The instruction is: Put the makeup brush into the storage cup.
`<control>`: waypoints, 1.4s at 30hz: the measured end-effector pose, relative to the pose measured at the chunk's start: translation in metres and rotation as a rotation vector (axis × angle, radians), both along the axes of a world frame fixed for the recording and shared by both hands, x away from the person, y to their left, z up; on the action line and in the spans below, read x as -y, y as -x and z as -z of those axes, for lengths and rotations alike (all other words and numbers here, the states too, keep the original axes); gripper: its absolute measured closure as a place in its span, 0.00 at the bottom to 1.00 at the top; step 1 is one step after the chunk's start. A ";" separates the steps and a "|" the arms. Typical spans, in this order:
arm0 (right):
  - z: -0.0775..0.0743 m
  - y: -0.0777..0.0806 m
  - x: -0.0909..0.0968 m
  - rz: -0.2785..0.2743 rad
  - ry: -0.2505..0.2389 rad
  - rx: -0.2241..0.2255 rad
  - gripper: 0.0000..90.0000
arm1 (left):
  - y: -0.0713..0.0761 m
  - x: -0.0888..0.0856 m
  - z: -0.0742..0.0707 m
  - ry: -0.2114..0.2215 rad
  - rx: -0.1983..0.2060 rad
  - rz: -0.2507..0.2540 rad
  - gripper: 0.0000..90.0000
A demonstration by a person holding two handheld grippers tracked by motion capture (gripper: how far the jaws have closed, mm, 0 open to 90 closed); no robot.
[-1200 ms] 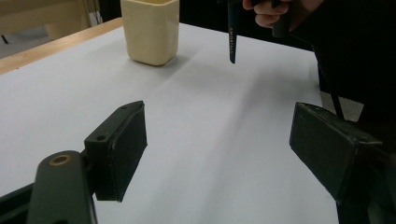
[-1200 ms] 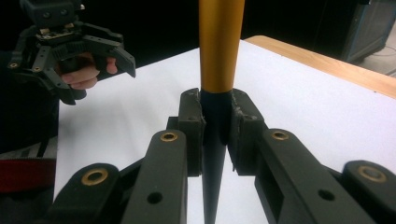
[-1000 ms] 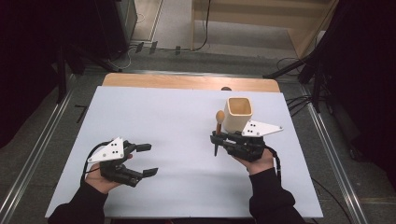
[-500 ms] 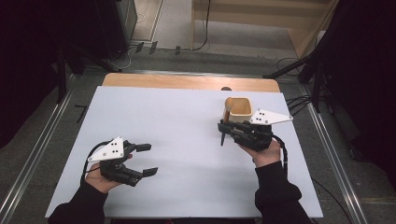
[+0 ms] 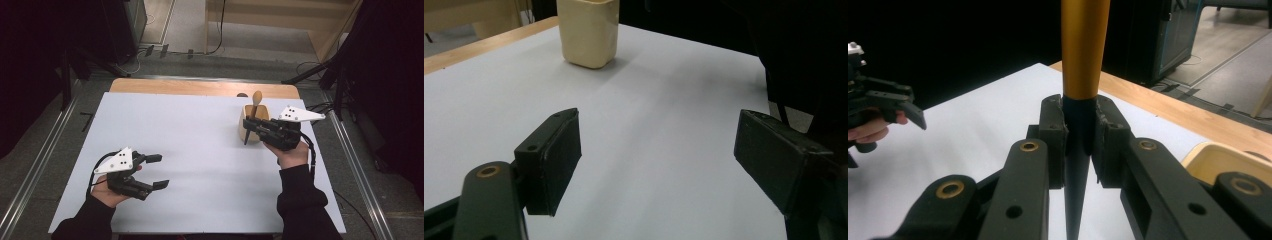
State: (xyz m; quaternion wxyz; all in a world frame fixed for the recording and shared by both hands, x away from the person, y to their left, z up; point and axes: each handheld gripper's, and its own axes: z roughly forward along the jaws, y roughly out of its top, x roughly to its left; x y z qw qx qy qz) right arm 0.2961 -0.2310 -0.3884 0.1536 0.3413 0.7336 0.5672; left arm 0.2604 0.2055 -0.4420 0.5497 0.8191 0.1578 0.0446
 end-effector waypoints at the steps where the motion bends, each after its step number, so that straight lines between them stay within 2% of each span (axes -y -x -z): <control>1: -0.001 -0.001 0.001 0.004 0.002 0.003 0.87 | 0.000 0.000 0.000 0.000 0.000 0.001 0.22; 21: -0.026 -0.030 0.009 0.076 0.038 0.020 0.87 | 0.000 -0.005 -0.002 0.027 0.003 -0.023 0.22; 26: -0.029 -0.037 0.011 0.096 0.045 0.016 0.87 | 0.001 -0.007 -0.003 0.044 -0.003 -0.024 0.21; 30: -0.032 -0.042 0.014 0.124 0.045 0.033 0.87 | 0.002 -0.009 -0.004 0.066 0.002 -0.025 0.21; 37: -0.036 -0.054 0.020 0.176 0.058 0.036 0.87 | 0.002 -0.011 -0.004 0.071 -0.003 -0.026 0.20; 40: -0.036 -0.060 0.024 0.180 0.040 0.026 0.87 | 0.003 -0.011 -0.005 0.077 0.004 -0.028 0.20; 42: -0.036 -0.063 0.026 0.190 0.041 0.037 0.87 | 0.003 -0.011 -0.005 0.075 0.006 -0.030 0.20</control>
